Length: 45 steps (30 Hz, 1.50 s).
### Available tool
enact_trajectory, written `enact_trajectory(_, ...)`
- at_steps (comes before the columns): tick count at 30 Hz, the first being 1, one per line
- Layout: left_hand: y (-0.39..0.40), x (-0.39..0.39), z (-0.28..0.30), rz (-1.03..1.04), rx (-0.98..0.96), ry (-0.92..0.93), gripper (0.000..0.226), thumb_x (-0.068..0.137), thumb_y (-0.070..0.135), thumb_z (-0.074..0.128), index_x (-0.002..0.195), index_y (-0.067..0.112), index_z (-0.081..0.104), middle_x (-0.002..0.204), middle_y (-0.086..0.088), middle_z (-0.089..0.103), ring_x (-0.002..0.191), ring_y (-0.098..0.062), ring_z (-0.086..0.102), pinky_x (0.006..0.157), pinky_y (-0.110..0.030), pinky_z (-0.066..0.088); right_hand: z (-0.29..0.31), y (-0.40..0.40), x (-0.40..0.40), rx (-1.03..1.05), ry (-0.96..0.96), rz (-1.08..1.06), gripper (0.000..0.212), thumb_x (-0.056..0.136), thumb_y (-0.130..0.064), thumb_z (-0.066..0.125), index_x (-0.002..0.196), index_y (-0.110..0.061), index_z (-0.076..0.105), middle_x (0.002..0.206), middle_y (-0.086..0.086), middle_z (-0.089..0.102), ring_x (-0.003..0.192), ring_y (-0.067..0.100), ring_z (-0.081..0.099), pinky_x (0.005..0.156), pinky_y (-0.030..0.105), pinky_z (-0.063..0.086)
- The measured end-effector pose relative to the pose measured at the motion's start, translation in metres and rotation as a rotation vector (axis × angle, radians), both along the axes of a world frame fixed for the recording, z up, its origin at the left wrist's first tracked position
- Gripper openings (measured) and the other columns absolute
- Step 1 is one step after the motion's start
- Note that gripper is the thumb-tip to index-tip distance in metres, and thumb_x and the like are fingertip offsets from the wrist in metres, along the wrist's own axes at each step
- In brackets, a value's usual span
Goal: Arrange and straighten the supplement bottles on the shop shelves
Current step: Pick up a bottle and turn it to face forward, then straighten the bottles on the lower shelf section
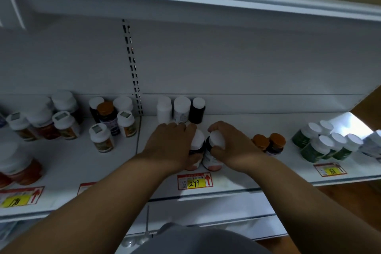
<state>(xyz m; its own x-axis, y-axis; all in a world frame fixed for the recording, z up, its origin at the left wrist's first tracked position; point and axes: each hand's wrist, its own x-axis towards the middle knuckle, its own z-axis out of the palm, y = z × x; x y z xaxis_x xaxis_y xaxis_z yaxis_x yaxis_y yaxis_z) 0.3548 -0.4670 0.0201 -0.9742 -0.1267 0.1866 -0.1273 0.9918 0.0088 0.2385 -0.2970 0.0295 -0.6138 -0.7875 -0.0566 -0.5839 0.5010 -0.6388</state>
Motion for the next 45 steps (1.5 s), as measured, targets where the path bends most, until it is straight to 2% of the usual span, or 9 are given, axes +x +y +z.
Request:
enact_trajectory(9, -0.002, 0.004, 0.006, 0.003, 0.050, 0.006, 0.081, 0.080, 0.075, 0.039, 0.140, 0.020, 0.034, 0.122, 0.000, 0.055, 0.103, -0.023, 0.053, 0.082, -0.036, 0.038, 0.009, -0.010, -0.021, -0.052, -0.109, 0.048, 0.039, 0.094, -0.037, 0.051, 0.128, -0.049, 0.035, 0.129, -0.014, 0.041, 0.117, 0.001, 0.040, 0.093, 0.019, 0.030)
enact_trajectory(15, -0.011, 0.014, 0.018, 0.100, 0.200, 0.106, 0.082, 0.082, 0.077, 0.032, 0.144, 0.024, 0.031, 0.133, 0.000, 0.050, 0.118, -0.023, 0.046, 0.097, -0.036, 0.034, 0.027, -0.086, -0.081, 0.121, 0.204, 0.075, 0.044, 0.099, -0.028, 0.046, 0.140, -0.015, 0.041, 0.139, 0.012, 0.044, 0.122, 0.025, 0.046, 0.095, 0.024, 0.034)
enact_trajectory(17, -0.011, 0.017, 0.021, 0.142, 0.220, 0.121, 0.077, 0.084, 0.074, 0.036, 0.144, 0.025, 0.031, 0.136, 0.001, 0.049, 0.121, -0.022, 0.044, 0.099, -0.036, 0.033, 0.022, -0.103, -0.090, 0.201, 0.269, 0.180, 0.036, 0.097, -0.019, 0.049, 0.131, -0.007, 0.050, 0.130, 0.016, 0.050, 0.116, 0.029, 0.049, 0.095, 0.032, 0.039)
enact_trajectory(20, -0.012, 0.025, 0.025, 0.215, 0.291, 0.121, 0.075, 0.085, 0.072, 0.038, 0.144, 0.027, 0.032, 0.137, 0.001, 0.049, 0.124, -0.022, 0.042, 0.102, -0.037, 0.034, 0.012, -0.112, -0.093, 0.242, 0.411, 0.266, 0.015, 0.089, -0.008, 0.050, 0.076, -0.016, 0.054, 0.087, 0.011, 0.052, 0.085, 0.026, 0.051, 0.073, 0.034, 0.037)
enact_trajectory(23, -0.016, 0.032, 0.027, 0.261, 0.316, 0.156, 0.071, 0.086, 0.070, 0.041, 0.141, 0.026, 0.035, 0.131, 0.001, 0.052, 0.122, -0.020, 0.045, 0.099, -0.036, 0.037, 0.007, -0.114, -0.101, 0.197, 0.506, 0.275, 0.007, 0.089, -0.007, 0.052, 0.090, -0.005, 0.059, 0.095, 0.015, 0.057, 0.088, 0.029, 0.054, 0.073, 0.035, 0.038)
enact_trajectory(28, -0.013, 0.033, 0.027, 0.296, 0.345, 0.175, 0.069, 0.085, 0.069, 0.040, 0.139, 0.027, 0.037, 0.128, 0.002, 0.053, 0.118, -0.021, 0.047, 0.098, -0.036, 0.038, 0.005, -0.103, -0.098, 0.197, 0.391, 0.237, 0.023, 0.091, -0.014, 0.058, 0.109, -0.002, 0.052, 0.105, 0.019, 0.058, 0.092, 0.030, 0.054, 0.067, 0.031, 0.034)
enact_trajectory(34, -0.015, 0.026, 0.032, 0.221, 0.453, 0.292, 0.070, 0.085, 0.069, 0.041, 0.140, 0.025, 0.040, 0.130, 0.001, 0.050, 0.118, -0.020, 0.047, 0.098, -0.033, 0.038, 0.029, -0.086, -0.073, -0.205, 0.225, -0.020, 0.037, 0.093, -0.029, 0.059, 0.126, -0.016, 0.050, 0.112, 0.005, 0.048, 0.094, 0.018, 0.052, 0.072, 0.022, 0.039)
enact_trajectory(38, -0.018, 0.028, 0.035, 0.188, 0.624, 0.353, 0.082, 0.077, 0.075, 0.035, 0.141, 0.025, 0.037, 0.134, 0.003, 0.047, 0.119, -0.018, 0.047, 0.101, -0.039, 0.041, 0.059, -0.075, -0.030, -0.487, 0.001, -0.122, 0.015, 0.090, -0.033, 0.061, 0.104, -0.031, 0.054, 0.098, -0.014, 0.056, 0.082, -0.006, 0.055, 0.067, 0.009, 0.041)
enact_trajectory(45, -0.037, 0.071, 0.043, 0.047, 0.763, 0.287, 0.085, 0.073, 0.084, 0.025, 0.138, 0.030, 0.038, 0.128, 0.011, 0.048, 0.111, -0.007, 0.047, 0.088, -0.027, 0.039, 0.078, -0.078, 0.071, -0.685, -0.397, -0.298, 0.022, 0.081, -0.045, 0.070, 0.082, -0.027, 0.057, 0.072, -0.009, 0.064, 0.066, 0.006, 0.064, 0.053, 0.024, 0.051)
